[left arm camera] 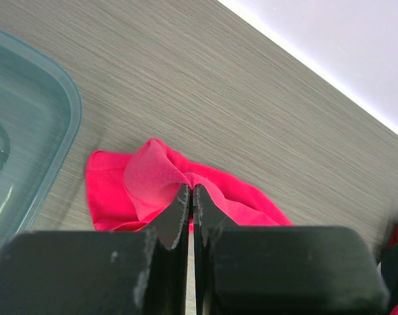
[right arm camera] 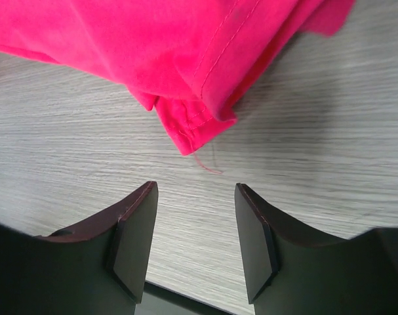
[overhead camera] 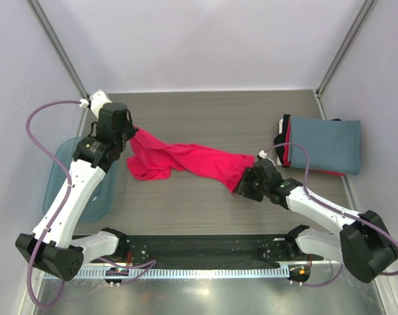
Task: Fold and stack the t-shirts
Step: Flatten the tshirt out
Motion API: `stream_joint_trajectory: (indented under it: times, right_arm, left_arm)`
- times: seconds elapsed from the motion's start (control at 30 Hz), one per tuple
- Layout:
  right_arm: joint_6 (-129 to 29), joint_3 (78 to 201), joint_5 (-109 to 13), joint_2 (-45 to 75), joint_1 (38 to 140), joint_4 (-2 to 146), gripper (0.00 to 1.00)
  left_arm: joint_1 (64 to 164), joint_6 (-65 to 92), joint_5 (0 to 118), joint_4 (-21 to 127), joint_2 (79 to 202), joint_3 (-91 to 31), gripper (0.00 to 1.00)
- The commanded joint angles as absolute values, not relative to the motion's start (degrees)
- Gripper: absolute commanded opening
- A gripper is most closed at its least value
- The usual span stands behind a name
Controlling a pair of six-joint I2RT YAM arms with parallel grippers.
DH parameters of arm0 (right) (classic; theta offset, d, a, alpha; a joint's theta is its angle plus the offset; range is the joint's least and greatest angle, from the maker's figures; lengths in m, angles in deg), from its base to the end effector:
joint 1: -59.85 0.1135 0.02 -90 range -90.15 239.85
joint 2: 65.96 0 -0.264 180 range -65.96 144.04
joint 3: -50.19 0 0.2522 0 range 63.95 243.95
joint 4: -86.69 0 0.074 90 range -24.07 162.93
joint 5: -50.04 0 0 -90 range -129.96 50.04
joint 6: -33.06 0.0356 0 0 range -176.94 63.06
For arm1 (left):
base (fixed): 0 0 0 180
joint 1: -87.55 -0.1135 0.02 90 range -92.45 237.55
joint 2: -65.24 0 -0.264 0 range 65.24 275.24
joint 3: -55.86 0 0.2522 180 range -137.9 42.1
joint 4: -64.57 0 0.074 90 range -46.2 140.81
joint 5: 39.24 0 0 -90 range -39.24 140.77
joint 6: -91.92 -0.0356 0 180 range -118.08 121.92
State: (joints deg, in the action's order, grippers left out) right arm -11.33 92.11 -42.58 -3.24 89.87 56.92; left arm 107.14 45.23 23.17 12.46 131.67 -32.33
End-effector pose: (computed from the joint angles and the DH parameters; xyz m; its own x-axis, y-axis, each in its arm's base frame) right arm 0.1761 0.1036 0.1740 -0.8429 0.3374 -0.4191 0.1107 0.8710 0.4786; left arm 0.2314 -0.0649 0.3956 -0.2919 -0.5414 -0.7885 -0.3843 0.8213 -0.4217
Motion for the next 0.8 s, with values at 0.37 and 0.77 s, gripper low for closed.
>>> stream_joint_trajectory:
  times: [0.37, 0.77]
  right_arm:
    - [1.86, 90.58, -33.46, 7.34, 93.25, 70.46, 0.47]
    - [-5.95, 97.68, -28.20, 11.39, 92.90, 67.58, 0.01]
  left_arm:
    - [106.97, 45.25, 22.03, 15.47, 130.63, -33.93, 0.00]
    - [106.97, 44.90, 21.59, 15.91, 130.89, -33.49, 0.00]
